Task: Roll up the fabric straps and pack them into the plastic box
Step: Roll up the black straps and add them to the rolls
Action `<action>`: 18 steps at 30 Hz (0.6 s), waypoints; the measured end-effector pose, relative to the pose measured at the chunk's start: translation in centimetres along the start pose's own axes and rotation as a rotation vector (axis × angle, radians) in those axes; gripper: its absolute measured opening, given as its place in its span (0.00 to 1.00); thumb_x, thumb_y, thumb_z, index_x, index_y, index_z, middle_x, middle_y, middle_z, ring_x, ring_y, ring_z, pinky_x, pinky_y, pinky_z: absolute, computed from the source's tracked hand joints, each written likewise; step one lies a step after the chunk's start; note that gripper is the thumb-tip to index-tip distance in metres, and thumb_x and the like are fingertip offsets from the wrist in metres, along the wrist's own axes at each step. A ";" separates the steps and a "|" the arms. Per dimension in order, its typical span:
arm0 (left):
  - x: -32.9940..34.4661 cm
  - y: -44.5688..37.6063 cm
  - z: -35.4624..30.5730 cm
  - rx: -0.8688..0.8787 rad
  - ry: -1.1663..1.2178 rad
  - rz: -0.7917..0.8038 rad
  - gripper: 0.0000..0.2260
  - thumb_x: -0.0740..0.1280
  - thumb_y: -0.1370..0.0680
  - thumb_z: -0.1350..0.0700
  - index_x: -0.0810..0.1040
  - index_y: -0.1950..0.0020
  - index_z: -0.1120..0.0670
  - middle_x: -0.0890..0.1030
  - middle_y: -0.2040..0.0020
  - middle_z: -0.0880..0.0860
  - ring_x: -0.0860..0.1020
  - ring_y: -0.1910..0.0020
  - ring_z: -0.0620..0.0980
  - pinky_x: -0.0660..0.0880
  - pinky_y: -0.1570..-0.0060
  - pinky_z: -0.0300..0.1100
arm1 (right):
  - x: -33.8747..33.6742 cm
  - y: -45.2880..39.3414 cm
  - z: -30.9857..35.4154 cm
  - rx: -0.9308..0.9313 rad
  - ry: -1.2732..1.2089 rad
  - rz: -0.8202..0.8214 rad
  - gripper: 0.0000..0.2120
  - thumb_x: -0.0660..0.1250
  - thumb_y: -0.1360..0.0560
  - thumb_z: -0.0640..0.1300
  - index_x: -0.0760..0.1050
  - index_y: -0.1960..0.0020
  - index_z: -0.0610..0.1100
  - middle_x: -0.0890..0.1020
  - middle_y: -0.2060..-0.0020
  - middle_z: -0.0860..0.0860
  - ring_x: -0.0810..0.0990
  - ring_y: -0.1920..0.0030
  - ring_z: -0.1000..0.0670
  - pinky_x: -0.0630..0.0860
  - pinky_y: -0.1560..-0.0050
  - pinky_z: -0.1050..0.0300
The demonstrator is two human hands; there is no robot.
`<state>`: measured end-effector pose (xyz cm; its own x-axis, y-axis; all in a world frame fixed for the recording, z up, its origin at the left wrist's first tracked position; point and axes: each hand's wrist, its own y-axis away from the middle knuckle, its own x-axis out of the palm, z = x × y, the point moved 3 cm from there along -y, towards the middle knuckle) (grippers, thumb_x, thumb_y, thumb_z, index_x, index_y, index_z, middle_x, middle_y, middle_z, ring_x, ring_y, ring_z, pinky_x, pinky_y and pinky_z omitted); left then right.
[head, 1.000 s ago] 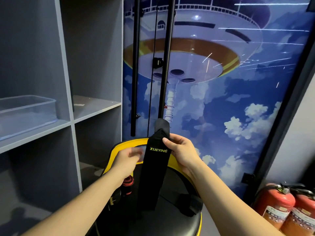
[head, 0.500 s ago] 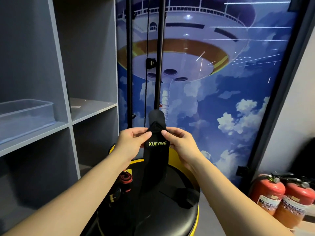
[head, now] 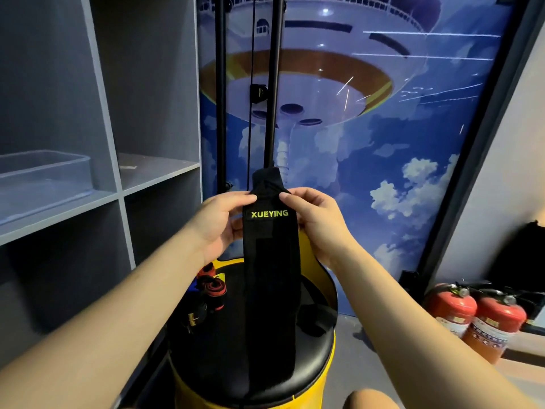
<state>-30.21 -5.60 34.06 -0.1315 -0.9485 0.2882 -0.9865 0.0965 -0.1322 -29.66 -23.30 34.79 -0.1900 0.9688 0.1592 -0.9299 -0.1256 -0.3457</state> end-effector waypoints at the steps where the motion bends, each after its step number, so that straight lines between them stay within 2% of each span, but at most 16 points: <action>1: -0.5 -0.3 0.9 -0.017 -0.016 -0.025 0.11 0.68 0.22 0.58 0.82 0.41 0.56 0.83 0.57 0.53 0.80 0.61 0.49 0.75 0.61 0.41 | -0.1 -0.2 -1.1 0.017 0.015 -0.009 0.05 0.72 0.23 0.39 0.79 0.49 0.39 0.81 0.65 0.48 0.78 0.69 0.54 0.74 0.67 0.62; 3: -1.8 -1.1 3.3 -0.049 -0.053 -0.094 0.08 0.69 0.22 0.59 0.82 0.43 0.56 0.84 0.55 0.53 0.81 0.61 0.50 0.77 0.60 0.42 | -0.4 -0.7 -4.1 0.065 0.062 -0.016 0.03 0.72 0.24 0.39 0.80 0.51 0.40 0.81 0.65 0.49 0.79 0.68 0.55 0.75 0.65 0.62; 6: -3.7 -2.4 7.4 -0.118 -0.120 -0.157 0.10 0.69 0.21 0.60 0.81 0.39 0.56 0.85 0.49 0.54 0.83 0.57 0.49 0.78 0.55 0.43 | -1.0 -1.4 -9.4 0.159 0.110 -0.028 0.03 0.72 0.24 0.39 0.80 0.56 0.44 0.83 0.65 0.51 0.80 0.67 0.56 0.75 0.63 0.62; 10: -5.7 -4.6 12.3 -0.213 -0.114 -0.202 0.07 0.69 0.20 0.62 0.81 0.44 0.54 0.86 0.56 0.50 0.84 0.59 0.47 0.77 0.56 0.42 | -1.9 -2.7 -14.8 0.269 0.118 -0.058 0.03 0.73 0.24 0.38 0.81 0.56 0.43 0.84 0.63 0.49 0.81 0.65 0.54 0.76 0.66 0.64; 12: -6.5 -5.8 14.1 -0.237 -0.113 -0.230 0.07 0.69 0.20 0.62 0.80 0.45 0.52 0.86 0.53 0.52 0.84 0.55 0.49 0.78 0.53 0.43 | -2.2 -3.7 -16.8 0.302 0.138 -0.071 0.03 0.73 0.25 0.38 0.82 0.56 0.43 0.84 0.62 0.49 0.82 0.64 0.53 0.76 0.65 0.63; 15: -7.5 -7.9 16.1 -0.239 -0.140 -0.289 0.11 0.70 0.21 0.61 0.80 0.39 0.54 0.84 0.45 0.55 0.83 0.46 0.54 0.77 0.42 0.49 | -2.6 -5.3 -19.3 0.325 0.143 -0.096 0.01 0.74 0.25 0.38 0.82 0.55 0.42 0.85 0.61 0.49 0.82 0.63 0.54 0.76 0.63 0.63; 18: -8.4 -9.7 17.2 -0.225 -0.128 -0.302 0.15 0.71 0.22 0.61 0.79 0.35 0.56 0.85 0.44 0.56 0.83 0.44 0.55 0.78 0.46 0.46 | -2.8 -6.7 -20.8 0.335 0.096 -0.095 0.03 0.73 0.24 0.37 0.83 0.51 0.40 0.85 0.61 0.48 0.83 0.62 0.54 0.77 0.63 0.63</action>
<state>-17.88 -3.74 16.58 0.1670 -0.9729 0.1597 -0.9775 -0.1422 0.1559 -16.35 -20.71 17.48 -0.0819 0.9932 0.0830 -0.9966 -0.0815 -0.0087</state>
